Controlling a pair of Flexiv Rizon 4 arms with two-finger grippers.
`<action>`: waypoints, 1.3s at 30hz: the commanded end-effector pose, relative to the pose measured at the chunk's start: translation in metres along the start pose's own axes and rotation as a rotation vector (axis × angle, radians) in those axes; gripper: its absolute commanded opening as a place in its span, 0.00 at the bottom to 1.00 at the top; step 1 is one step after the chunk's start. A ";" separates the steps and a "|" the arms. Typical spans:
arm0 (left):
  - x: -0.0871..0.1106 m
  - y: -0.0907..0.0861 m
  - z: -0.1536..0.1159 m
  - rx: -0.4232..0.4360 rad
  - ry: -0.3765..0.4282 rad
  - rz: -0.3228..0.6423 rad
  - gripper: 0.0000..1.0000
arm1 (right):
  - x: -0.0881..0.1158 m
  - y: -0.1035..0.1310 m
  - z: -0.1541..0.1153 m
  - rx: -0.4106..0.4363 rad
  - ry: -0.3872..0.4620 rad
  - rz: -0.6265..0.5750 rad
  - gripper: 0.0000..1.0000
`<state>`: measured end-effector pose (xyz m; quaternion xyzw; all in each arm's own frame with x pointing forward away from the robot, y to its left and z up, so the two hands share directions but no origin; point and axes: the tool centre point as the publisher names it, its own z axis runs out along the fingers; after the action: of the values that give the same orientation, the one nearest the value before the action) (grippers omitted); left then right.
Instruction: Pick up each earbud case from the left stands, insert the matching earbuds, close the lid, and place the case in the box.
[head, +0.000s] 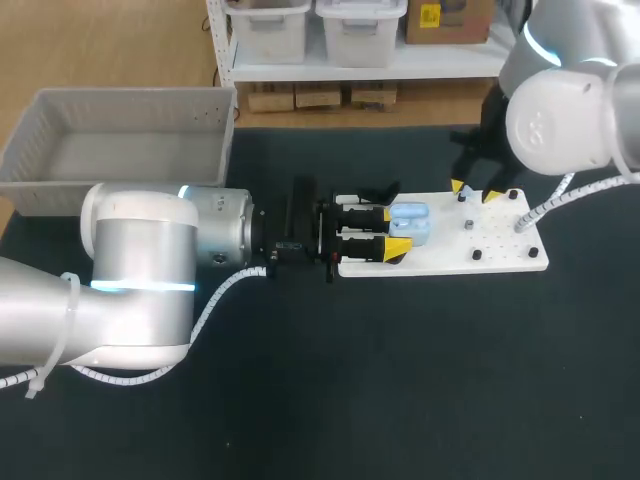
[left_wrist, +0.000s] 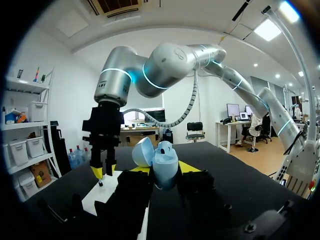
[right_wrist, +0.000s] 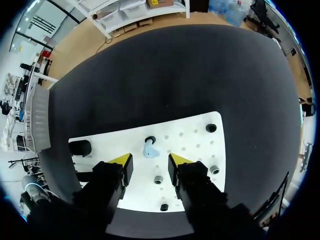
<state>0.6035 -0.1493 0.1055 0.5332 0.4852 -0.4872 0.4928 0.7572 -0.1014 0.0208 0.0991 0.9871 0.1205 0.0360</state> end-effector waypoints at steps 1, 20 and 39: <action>0.001 -0.001 0.000 -0.007 -0.003 0.003 0.00 | -0.001 -0.001 0.003 -0.006 -0.005 0.002 0.44; 0.001 -0.001 0.000 -0.007 -0.003 0.003 0.00 | -0.005 -0.001 0.007 -0.024 -0.030 0.014 0.35; 0.001 -0.001 0.000 -0.007 -0.003 0.003 0.00 | -0.005 -0.001 0.008 -0.025 -0.024 0.013 0.16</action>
<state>0.6035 -0.1493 0.1055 0.5332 0.4852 -0.4872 0.4928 0.7632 -0.1009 0.0126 0.1066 0.9843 0.1320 0.0486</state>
